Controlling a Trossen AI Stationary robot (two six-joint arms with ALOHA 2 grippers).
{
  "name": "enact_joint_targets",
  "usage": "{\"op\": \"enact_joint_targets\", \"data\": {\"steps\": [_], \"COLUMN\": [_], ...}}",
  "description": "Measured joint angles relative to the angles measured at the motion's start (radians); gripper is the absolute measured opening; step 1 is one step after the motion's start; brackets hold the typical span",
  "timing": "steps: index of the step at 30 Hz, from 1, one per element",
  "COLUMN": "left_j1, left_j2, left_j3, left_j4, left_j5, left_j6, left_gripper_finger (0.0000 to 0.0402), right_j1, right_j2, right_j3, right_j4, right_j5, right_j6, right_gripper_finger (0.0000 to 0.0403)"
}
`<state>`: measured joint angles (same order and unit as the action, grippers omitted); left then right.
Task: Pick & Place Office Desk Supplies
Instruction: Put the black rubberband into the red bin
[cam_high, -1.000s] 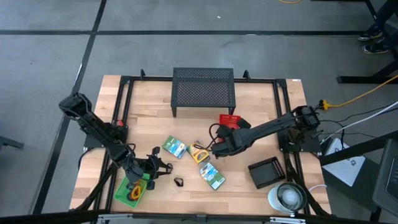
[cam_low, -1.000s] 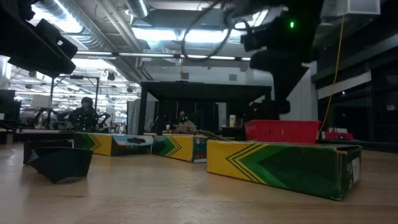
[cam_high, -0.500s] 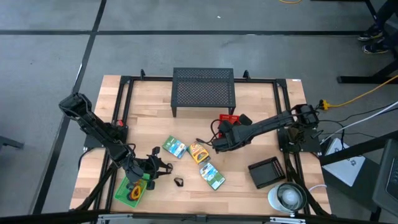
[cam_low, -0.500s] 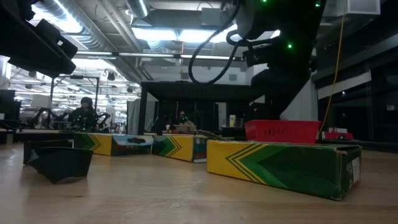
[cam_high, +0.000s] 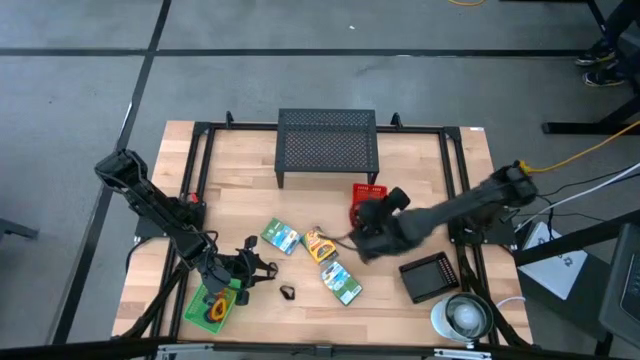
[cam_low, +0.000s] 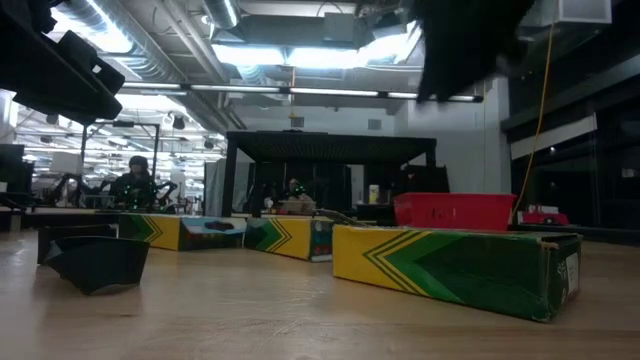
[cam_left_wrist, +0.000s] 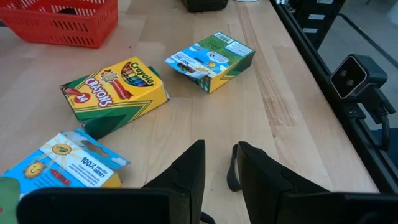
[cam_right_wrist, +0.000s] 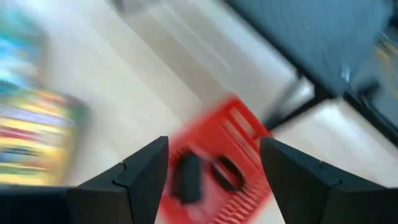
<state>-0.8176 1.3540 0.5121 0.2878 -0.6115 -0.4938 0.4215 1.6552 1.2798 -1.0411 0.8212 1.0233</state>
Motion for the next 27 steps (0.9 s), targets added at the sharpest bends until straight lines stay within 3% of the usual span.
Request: {"op": "enact_joint_targets", "data": {"steps": [7,11,15,18,20,22,25,27], "left_j1": [0.000,0.000,0.000,0.000,0.000,0.000,0.000,0.000], "left_j2": [0.000,0.000,0.000,0.000,0.000,0.000,0.000,0.000], "left_j3": [0.000,0.000,0.000,0.000,0.000,0.000,0.008,0.010], "left_j4": [0.000,0.000,0.002,0.022,0.044,0.057,0.054,0.056], "left_j5": [-0.007,-0.007,-0.006,-0.005,0.006,0.013,0.017,0.017], "left_j6": [0.008,0.010,0.011,0.010,0.009,0.008,0.011,0.015], "left_gripper_finger": [0.0088,0.0088,0.0088,0.0088,0.0088,0.0088,0.0088,0.0088], "right_j1": [0.284,0.462,0.578,0.638,0.662,0.677,0.692,0.699], "right_j2": [-0.189,-0.253,-0.280,-0.279,-0.282,-0.282,-0.280,-0.281], "right_j3": [-0.008,-0.084,-0.175,-0.208,-0.205,-0.205,-0.205,-0.205], "right_j4": [0.253,0.605,0.995,1.155,1.187,1.176,1.174,1.167], "right_j5": [0.169,0.263,0.272,0.398,0.503,0.536,0.458,0.350], "right_j6": [-0.303,-0.579,-0.886,-1.041,-1.059,-1.053,-0.944,-0.853], "right_gripper_finger": [0.0249,0.0249,0.0249,0.0249,0.0247,0.0245,0.0244,0.0244]}}
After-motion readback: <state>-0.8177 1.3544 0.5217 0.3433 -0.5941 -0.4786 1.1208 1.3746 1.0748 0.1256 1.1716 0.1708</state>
